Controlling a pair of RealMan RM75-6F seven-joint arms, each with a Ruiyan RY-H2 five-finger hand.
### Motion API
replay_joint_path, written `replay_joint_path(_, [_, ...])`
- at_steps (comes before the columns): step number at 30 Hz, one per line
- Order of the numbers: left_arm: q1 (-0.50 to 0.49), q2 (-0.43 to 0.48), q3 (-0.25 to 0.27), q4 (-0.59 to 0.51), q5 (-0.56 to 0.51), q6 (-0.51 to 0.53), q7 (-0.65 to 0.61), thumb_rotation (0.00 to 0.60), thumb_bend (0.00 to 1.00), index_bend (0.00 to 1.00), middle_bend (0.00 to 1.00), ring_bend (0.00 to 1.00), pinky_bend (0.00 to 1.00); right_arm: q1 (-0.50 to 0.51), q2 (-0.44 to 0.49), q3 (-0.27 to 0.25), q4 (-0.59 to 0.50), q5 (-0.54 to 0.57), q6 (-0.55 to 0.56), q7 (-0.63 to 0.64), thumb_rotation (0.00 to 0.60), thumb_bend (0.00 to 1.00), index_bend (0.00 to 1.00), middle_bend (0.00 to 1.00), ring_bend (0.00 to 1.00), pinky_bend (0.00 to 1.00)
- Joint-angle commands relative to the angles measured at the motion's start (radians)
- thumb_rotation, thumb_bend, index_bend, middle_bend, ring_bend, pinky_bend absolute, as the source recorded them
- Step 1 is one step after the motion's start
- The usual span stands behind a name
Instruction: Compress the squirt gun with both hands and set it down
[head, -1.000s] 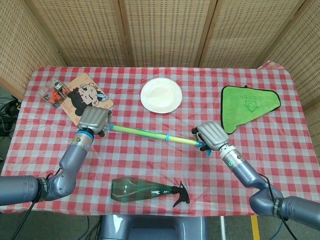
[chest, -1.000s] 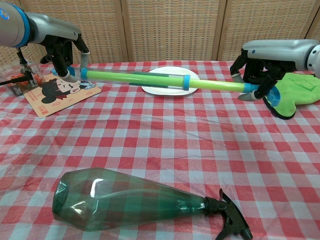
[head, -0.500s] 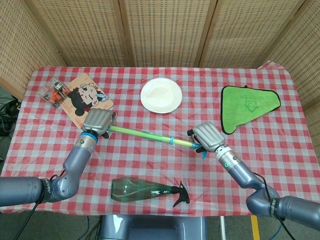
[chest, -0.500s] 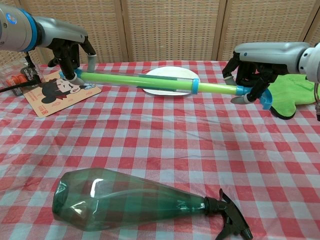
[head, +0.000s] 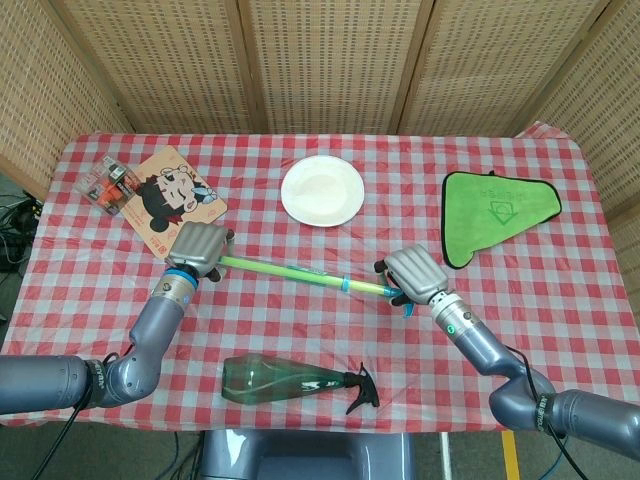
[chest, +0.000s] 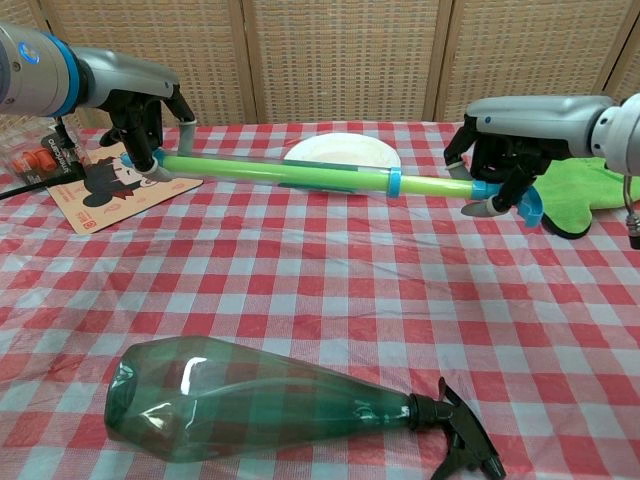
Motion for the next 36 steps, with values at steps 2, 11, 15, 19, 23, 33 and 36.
replay_joint_path(2, [0.003, -0.007, 0.003, 0.002, 0.0, 0.001, 0.0, 0.6, 0.33, 0.5, 0.89, 0.82, 0.7, -0.001, -0.006, -0.004, 0.014, 0.004, -0.003, -0.001, 0.6, 0.47, 0.84, 1.0, 1.0, 0.62])
replay_joint_path(11, [0.014, -0.041, 0.019, 0.024, 0.008, 0.008, 0.004, 0.6, 0.33, 0.48, 0.84, 0.81, 0.7, -0.012, -0.013, -0.034, 0.048, 0.017, -0.014, -0.028, 0.6, 0.38, 0.73, 0.97, 0.92, 0.56])
replay_joint_path(15, [0.019, -0.063, 0.023, 0.037, 0.016, 0.017, 0.008, 0.6, 0.32, 0.46, 0.77, 0.76, 0.7, -0.019, -0.012, -0.045, 0.048, 0.024, -0.018, -0.042, 0.6, 0.37, 0.69, 0.92, 0.88, 0.52])
replay_joint_path(19, [0.023, -0.09, 0.026, 0.039, 0.02, 0.03, 0.016, 0.6, 0.32, 0.42, 0.7, 0.7, 0.64, -0.029, -0.009, -0.054, 0.044, 0.025, -0.009, -0.055, 0.6, 0.35, 0.63, 0.85, 0.81, 0.47])
replay_joint_path(23, [0.03, -0.104, 0.022, 0.032, 0.028, 0.046, 0.015, 0.6, 0.31, 0.38, 0.61, 0.64, 0.61, -0.036, -0.008, -0.057, 0.039, 0.028, 0.0, -0.063, 0.6, 0.33, 0.6, 0.81, 0.78, 0.44])
replay_joint_path(33, [0.043, -0.123, 0.016, 0.01, 0.038, 0.052, 0.012, 0.6, 0.3, 0.36, 0.54, 0.63, 0.6, -0.044, -0.013, -0.059, 0.024, 0.03, 0.009, -0.077, 0.6, 0.33, 0.57, 0.79, 0.76, 0.44])
replay_joint_path(36, [0.05, -0.121, 0.016, 0.003, 0.048, 0.055, 0.01, 0.6, 0.3, 0.34, 0.5, 0.6, 0.59, -0.046, -0.011, -0.059, 0.02, 0.035, 0.01, -0.085, 0.6, 0.33, 0.55, 0.77, 0.73, 0.43])
